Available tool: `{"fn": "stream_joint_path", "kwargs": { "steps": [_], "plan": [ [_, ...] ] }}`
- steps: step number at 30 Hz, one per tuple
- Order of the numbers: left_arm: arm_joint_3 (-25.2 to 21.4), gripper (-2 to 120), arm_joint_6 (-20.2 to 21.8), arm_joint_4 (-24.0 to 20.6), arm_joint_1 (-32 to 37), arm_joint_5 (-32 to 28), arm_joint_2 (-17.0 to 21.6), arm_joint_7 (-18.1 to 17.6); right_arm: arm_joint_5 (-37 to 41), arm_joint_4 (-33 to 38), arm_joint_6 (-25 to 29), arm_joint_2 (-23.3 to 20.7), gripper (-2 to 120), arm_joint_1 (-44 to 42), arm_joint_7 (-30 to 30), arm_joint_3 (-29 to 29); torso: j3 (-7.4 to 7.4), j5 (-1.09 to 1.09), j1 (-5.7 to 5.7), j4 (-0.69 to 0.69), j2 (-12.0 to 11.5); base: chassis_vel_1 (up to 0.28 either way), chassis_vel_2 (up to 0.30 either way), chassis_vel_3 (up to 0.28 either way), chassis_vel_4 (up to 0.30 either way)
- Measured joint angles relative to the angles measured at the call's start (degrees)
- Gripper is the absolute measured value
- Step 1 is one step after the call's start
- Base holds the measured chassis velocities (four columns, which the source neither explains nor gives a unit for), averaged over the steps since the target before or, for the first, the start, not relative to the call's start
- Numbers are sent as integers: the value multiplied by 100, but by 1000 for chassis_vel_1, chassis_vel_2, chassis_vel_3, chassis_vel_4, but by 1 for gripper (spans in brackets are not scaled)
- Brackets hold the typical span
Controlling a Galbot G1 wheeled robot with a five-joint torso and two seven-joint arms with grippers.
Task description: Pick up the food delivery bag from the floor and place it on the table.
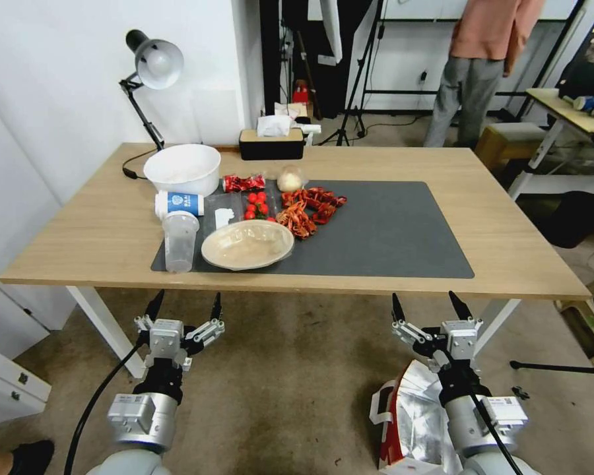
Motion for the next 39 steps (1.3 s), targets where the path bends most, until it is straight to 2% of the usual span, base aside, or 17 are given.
{"fn": "stream_joint_path", "kwargs": {
  "steps": [14,15,17,18,20,21,23,24,27,34,39],
  "plan": [
    [0,100,0,0,0,0,0,0,0,0,0,0,100,0,0,0,0,0,0,0,0,0,0,0,0],
    [1,100,0,0,-2,0,4,-1,37,-35,181,-45,100,43,73,84,0,4,0,-1,0,0,0,0,0],
    [-1,100,-6,7,-18,-8,29,-17,41,-52,304,-101,100,105,166,228,0,0,0,2,0,0,0,0,0],
    [9,100,-75,48,-118,-78,162,-111,29,-54,405,-143,100,150,201,339,0,-1,-1,5,0,0,0,0,0],
    [33,99,-317,179,-464,-303,624,-430,80,-43,418,-165,100,186,238,387,0,0,-1,1,0,0,0,0,0],
    [33,99,-317,179,-464,-303,624,-430,80,-43,418,-165,100,186,238,387,0,0,-1,1,0,0,0,0,0],
    [60,99,-560,298,-797,-544,1096,-745,251,-1,319,-183,100,204,252,368,0,-1,1,-7,0,0,0,0,0],
    [98,100,-604,326,-820,-607,1169,-781,293,-1,318,-183,100,212,253,356,0,-1,1,-4,0,0,0,0,0],
    [121,100,-666,376,-801,-647,1209,-809,336,-29,320,-190,100,232,243,349,0,-1,0,1,0,0,0,0,0],
    [151,100,-718,458,-686,-628,1200,-743,405,-165,390,-232,100,264,181,344,0,0,0,0,0,0,0,0,0],
    [141,99,-933,522,-652,-587,1166,-595,479,-181,424,-286,100,302,117,364,0,0,-1,0,0,0,0,0,0]
  ]
}}
